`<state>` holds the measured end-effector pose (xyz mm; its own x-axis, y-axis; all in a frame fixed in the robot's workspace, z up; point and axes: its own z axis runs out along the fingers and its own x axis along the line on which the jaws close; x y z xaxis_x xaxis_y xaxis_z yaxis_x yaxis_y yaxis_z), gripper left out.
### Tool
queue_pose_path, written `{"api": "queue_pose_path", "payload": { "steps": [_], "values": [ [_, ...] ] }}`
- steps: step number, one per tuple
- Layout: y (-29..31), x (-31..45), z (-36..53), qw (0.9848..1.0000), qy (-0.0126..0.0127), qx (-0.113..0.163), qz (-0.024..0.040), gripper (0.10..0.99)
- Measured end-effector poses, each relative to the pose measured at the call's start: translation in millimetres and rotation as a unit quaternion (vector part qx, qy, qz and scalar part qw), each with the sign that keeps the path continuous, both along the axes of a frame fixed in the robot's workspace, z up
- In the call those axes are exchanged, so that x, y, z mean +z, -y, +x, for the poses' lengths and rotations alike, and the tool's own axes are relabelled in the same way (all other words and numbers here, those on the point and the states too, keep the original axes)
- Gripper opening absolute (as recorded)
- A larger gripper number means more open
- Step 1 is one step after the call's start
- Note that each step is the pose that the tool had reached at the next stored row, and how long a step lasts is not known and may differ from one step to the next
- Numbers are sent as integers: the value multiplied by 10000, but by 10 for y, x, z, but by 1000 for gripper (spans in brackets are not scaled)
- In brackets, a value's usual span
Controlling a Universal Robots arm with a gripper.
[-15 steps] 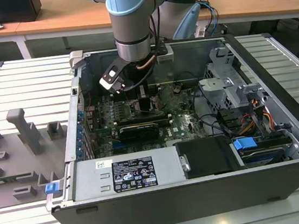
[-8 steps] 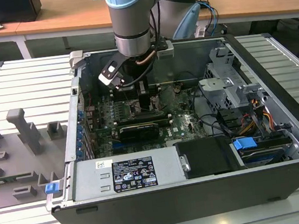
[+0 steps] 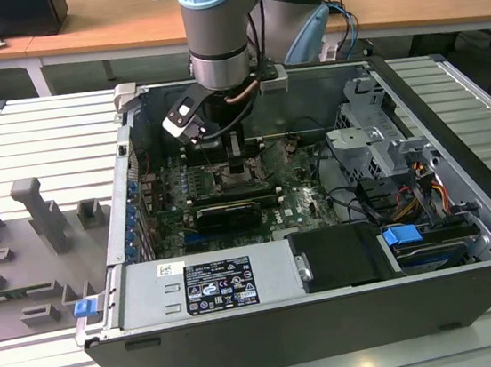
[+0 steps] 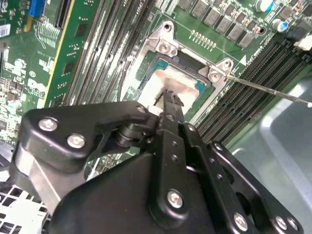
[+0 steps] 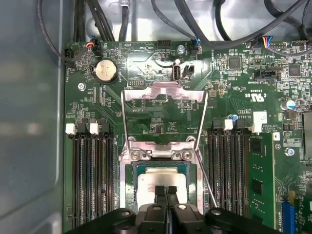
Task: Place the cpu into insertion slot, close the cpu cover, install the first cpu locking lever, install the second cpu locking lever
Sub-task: 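Place the cpu into insertion slot, then close the cpu cover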
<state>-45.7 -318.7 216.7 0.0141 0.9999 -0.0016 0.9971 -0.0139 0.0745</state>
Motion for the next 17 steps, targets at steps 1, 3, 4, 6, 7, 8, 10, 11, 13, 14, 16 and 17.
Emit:
{"api": "queue_pose_path", "payload": {
  "steps": [1,3,4,6,7,8,10,11,13,14,16,17],
  "values": [
    [0,7,0,10000,-5,0,-1,106],
    [0,21,0,10000,-7,0,1,106],
    [0,27,1,10000,-8,0,1,106],
    [0,42,1,10000,-12,0,1,106],
    [-1,46,1,10000,-12,0,3,106],
    [-1,47,3,10000,-15,1,4,106],
    [0,50,11,10000,-31,1,2,106],
    [0,50,15,10000,-37,0,2,106],
    [0,65,17,10000,-48,0,3,106],
    [0,75,17,10000,-49,0,3,106],
    [0,87,18,10000,-49,0,3,106],
    [0,91,18,10000,-48,0,3,106]
  ]
}}
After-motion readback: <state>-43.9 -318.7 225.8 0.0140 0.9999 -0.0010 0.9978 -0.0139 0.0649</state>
